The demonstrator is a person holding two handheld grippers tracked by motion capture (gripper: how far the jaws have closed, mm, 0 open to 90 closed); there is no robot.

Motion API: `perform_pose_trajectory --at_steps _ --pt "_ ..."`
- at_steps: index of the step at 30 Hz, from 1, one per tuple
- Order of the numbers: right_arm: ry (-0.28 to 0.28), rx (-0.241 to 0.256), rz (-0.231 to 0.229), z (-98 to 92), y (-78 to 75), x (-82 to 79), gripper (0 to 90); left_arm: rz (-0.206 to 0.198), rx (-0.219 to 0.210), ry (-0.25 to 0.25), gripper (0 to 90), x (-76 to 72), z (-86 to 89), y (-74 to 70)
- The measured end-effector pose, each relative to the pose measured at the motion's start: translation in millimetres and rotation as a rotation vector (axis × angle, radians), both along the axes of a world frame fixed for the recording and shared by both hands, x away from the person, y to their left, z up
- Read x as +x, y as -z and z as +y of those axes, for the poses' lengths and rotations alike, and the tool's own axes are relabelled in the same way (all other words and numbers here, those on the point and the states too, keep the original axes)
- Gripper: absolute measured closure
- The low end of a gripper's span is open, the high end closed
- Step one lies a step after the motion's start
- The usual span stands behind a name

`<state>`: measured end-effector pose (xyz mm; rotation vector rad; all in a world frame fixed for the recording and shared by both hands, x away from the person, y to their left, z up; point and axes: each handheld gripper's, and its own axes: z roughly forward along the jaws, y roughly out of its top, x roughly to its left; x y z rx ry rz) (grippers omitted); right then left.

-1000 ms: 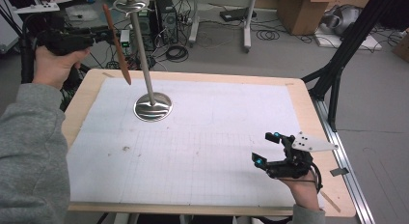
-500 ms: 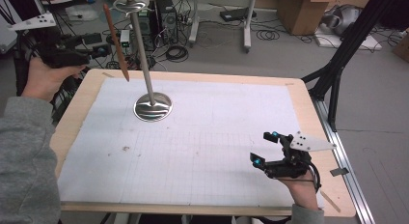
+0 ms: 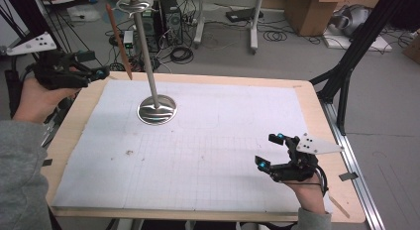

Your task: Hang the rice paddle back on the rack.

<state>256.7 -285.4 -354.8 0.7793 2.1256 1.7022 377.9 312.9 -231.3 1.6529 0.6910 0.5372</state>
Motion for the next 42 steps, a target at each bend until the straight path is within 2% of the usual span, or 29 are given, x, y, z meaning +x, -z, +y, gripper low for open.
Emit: perform_pose_trajectory --at_steps 5,8,11,14,18,22,31,35,38,42 --pt "0.0 0.005 -0.003 1.9 -1.4 1.7 10.0 0.0 -0.021 -0.016 15.9 -12.6 8.9 12.8" --pt "-0.002 0.003 -0.007 3.8 -1.8 2.9 10.0 -0.017 -0.043 -0.029 13.9 -20.0 11.5 19.7" --pt "-0.005 0.006 -0.012 5.7 -2.3 4.2 10.0 -0.032 -0.041 -0.031 11.7 -24.9 11.7 23.7" --pt "-0.004 0.009 -0.008 6.6 -3.6 4.1 10.0 -0.03 -0.041 -0.023 11.6 -30.8 9.0 29.7" --pt "-0.001 0.017 -0.025 6.8 -6.2 3.9 10.0 -0.035 -0.055 -0.013 11.6 -38.8 5.1 36.0" --pt "-0.001 0.022 -0.033 7.6 -8.7 3.1 10.0 -0.045 -0.048 -0.002 11.6 -47.0 0.1 40.0" --pt "0.007 0.021 -0.04 7.7 -11.1 0.9 10.0 -0.057 -0.038 -0.016 11.4 -59.3 -5.7 51.6" --pt "0.011 0.025 -0.047 6.8 -13.1 -1.0 10.0 -0.06 -0.055 -0.015 11.4 -66.0 -8.6 59.7" --pt "0.014 0.026 -0.053 7.5 -14.6 -1.9 10.0 -0.073 -0.092 -0.001 11.4 -71.8 -13.9 70.7" --pt "0.011 0.022 -0.06 9.7 -15.4 -2.3 10.0 -0.055 -0.102 0.002 11.4 -75.2 -19.6 87.7"
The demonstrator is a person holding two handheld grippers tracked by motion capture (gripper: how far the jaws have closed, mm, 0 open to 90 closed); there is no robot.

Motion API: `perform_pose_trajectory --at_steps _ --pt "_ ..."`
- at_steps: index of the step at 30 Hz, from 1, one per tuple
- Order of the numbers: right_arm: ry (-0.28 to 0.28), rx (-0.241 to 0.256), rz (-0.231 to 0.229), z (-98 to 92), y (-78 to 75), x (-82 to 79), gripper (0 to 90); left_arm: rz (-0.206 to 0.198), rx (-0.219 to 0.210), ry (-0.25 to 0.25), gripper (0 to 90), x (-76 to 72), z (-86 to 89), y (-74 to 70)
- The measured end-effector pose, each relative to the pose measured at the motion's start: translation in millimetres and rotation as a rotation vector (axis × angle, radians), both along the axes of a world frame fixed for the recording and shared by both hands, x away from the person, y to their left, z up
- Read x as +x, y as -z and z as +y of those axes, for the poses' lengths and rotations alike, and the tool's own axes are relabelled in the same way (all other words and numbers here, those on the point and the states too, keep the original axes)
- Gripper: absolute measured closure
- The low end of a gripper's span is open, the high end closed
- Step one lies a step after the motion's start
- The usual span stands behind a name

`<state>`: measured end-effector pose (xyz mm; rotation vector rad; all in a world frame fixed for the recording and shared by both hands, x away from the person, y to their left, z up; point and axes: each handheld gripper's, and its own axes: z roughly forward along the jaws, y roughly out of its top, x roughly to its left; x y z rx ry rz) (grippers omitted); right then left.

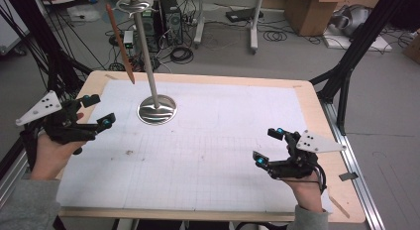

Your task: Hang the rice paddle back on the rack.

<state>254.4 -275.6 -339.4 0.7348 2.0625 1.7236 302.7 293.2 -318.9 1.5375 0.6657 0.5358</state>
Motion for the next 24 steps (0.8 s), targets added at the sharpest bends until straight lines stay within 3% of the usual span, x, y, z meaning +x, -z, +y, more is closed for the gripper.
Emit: perform_pose_trajectory --at_steps 8,15,18,24 --pt "-0.006 -0.017 0.001 5.6 0.4 1.4 10.0 0.0 0.002 -0.017 11.6 -9.6 -7.5 16.9" --pt "-0.005 -0.005 -0.001 6.4 -0.1 2.8 10.0 -0.011 0.074 -0.043 11.6 -19.6 -19.1 23.3" --pt "-0.001 0.004 0.0 5.4 -0.2 4.1 9.9 -0.008 0.087 -0.057 11.6 -23.7 -20.4 28.4" --pt "0.002 0.025 -0.005 0.6 -2.1 4.6 10.0 0.004 0.068 -0.087 11.6 -36.8 -11.3 43.6"
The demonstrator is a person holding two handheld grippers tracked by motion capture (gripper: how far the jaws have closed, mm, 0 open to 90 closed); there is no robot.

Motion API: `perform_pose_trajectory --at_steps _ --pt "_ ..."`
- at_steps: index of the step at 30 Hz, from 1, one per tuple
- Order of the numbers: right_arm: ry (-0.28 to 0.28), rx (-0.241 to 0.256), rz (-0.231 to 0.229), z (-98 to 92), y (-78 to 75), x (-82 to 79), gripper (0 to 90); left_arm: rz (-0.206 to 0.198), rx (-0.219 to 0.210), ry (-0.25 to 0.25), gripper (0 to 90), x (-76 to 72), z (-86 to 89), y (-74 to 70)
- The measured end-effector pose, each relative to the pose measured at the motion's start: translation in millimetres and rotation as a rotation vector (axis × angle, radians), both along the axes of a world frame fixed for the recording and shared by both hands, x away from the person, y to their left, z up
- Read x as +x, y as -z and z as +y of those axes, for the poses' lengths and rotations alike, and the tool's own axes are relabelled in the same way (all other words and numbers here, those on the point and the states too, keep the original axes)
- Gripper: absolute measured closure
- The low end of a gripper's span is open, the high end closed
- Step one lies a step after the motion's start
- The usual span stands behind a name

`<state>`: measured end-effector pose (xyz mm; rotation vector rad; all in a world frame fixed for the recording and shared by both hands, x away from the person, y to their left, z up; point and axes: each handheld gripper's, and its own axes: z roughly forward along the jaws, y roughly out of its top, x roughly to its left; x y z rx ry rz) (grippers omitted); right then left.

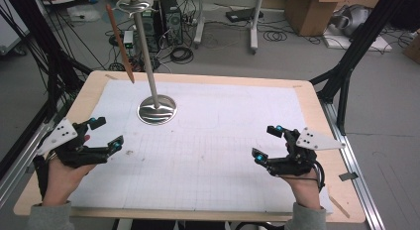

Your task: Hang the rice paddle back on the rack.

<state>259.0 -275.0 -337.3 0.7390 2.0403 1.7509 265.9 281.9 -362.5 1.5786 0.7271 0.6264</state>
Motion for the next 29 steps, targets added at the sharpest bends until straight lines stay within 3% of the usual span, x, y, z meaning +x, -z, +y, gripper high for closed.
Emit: perform_pose_trajectory --at_steps 6,9,22,29 --pt "-0.001 -0.002 0.006 -4.6 1.9 0.1 10.0 0.005 -0.022 -0.029 11.6 -5.2 10.5 2.1" --pt "0.006 -0.016 0.017 -5.6 5.0 0.0 9.9 -0.013 -0.05 -0.034 11.6 -6.9 14.9 -0.5" --pt "0.067 0.007 -0.003 -25.4 8.0 -1.1 9.9 -0.002 -0.032 -0.104 11.6 -13.9 26.4 0.6" --pt "0.089 0.016 0.01 -31.5 11.4 0.0 9.9 0.034 -0.035 -0.127 11.6 -9.8 29.8 6.3"
